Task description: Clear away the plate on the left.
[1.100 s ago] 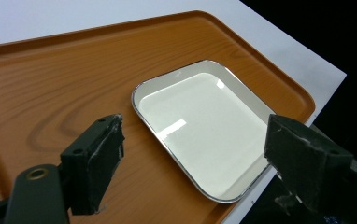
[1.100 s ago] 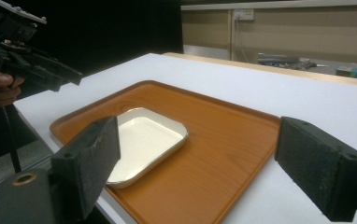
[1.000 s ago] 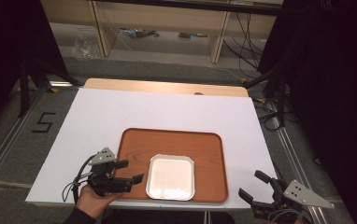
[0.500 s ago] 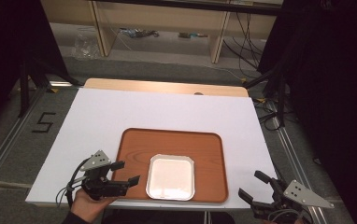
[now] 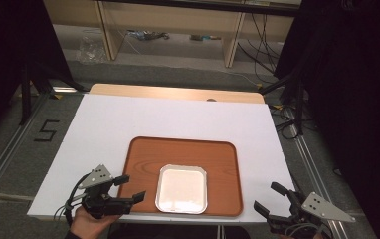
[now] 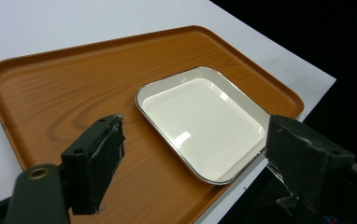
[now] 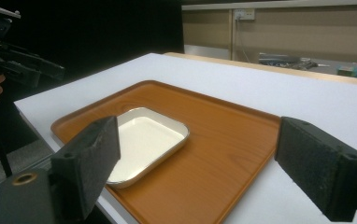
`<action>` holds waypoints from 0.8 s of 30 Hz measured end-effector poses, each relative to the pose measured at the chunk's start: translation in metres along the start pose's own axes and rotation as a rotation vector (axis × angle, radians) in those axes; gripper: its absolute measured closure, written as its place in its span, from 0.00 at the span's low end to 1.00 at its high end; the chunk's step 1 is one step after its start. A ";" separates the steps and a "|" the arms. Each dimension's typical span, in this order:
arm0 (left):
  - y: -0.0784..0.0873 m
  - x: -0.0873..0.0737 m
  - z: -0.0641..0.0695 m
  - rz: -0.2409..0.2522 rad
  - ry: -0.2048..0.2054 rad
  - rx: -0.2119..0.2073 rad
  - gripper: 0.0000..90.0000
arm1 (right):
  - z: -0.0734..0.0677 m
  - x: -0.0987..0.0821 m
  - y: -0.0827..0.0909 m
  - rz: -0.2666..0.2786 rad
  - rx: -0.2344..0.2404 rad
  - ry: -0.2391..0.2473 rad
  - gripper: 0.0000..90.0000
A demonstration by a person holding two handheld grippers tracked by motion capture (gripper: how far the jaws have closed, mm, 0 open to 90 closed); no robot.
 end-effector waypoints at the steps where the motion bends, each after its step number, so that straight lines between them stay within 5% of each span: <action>1: 0.001 0.000 0.000 -0.001 -0.001 0.000 0.22 | 0.000 0.000 0.000 0.000 0.000 0.000 0.17; 11: 0.006 -0.002 0.004 0.003 -0.022 -0.008 0.22 | 0.000 0.000 -0.001 -0.003 0.000 0.005 0.17; 20: 0.007 -0.007 0.012 -0.041 -0.048 -0.014 0.22 | -0.001 0.000 -0.001 0.005 0.000 0.007 0.17; 24: 0.007 -0.008 0.017 -0.026 -0.030 -0.008 0.22 | 0.000 0.000 0.000 0.001 -0.003 0.006 0.17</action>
Point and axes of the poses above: each handheld gripper's, and its own axes: y roughly backward along the jaws, x roughly out of its top, z roughly to its right, the point moved 4 cm from there along -y, roughly forward along the jaws, and after that the axes turned 7 degrees about -y, right-handed, at the moved point
